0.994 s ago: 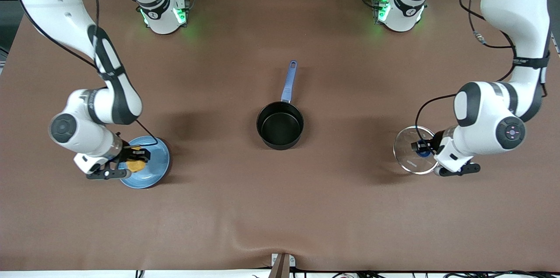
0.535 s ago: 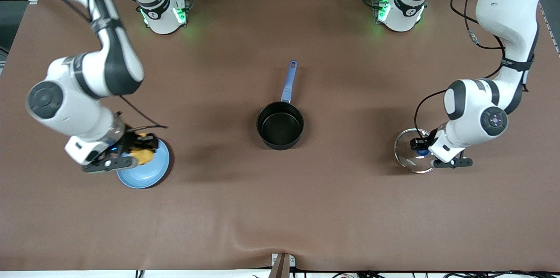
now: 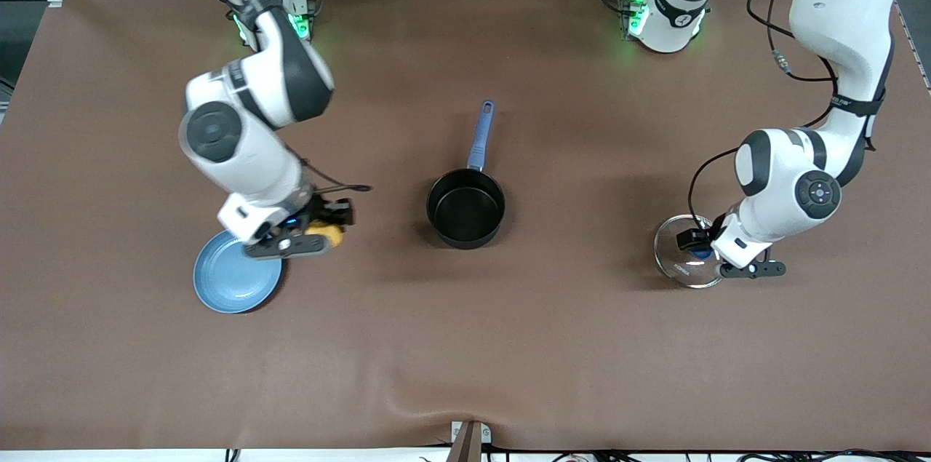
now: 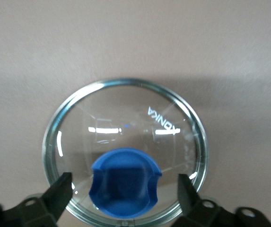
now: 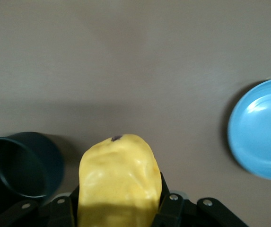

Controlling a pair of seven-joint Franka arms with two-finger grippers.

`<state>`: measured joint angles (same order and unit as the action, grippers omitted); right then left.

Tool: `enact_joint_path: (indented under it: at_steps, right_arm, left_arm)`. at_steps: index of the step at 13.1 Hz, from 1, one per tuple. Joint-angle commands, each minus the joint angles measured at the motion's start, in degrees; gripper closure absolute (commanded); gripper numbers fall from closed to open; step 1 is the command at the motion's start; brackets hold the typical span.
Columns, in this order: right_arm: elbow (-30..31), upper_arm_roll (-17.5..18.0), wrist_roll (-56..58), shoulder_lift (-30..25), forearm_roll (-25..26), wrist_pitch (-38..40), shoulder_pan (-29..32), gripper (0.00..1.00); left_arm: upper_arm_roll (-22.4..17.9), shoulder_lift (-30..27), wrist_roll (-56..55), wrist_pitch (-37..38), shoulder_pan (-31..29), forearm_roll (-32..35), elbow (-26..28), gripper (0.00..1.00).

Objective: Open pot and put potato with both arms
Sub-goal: 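Lower the lid with the left gripper while the right gripper carries the potato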

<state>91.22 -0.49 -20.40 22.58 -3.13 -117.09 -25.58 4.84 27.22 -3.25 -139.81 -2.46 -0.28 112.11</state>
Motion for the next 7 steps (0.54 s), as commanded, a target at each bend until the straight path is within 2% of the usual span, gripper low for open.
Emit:
enact_joint_path:
  at_steps: [1, 5, 7]
  right_arm:
    - [-5.9, -0.5, -4.7, 5.3, 0.6, 0.5, -4.6, 0.82]
    - [-12.6, -1.3, -9.9, 12.1, 0.8, -0.2, -10.9, 0.91]
    - [-12.7, -2.4, -10.4, 14.0, 1.9, -3.3, -14.4, 0.90]
  left_arm:
    - [0.4, -7.7, -1.4, 3.4, -0.2, 1.0, 0.9, 0.00]
    - [2.1, -17.3, -2.0, 7.7, -0.2, 1.0, -0.2, 0.00]
    - [3.8, -20.2, -2.3, 19.2, -0.1, 1.0, -6.3, 0.00]
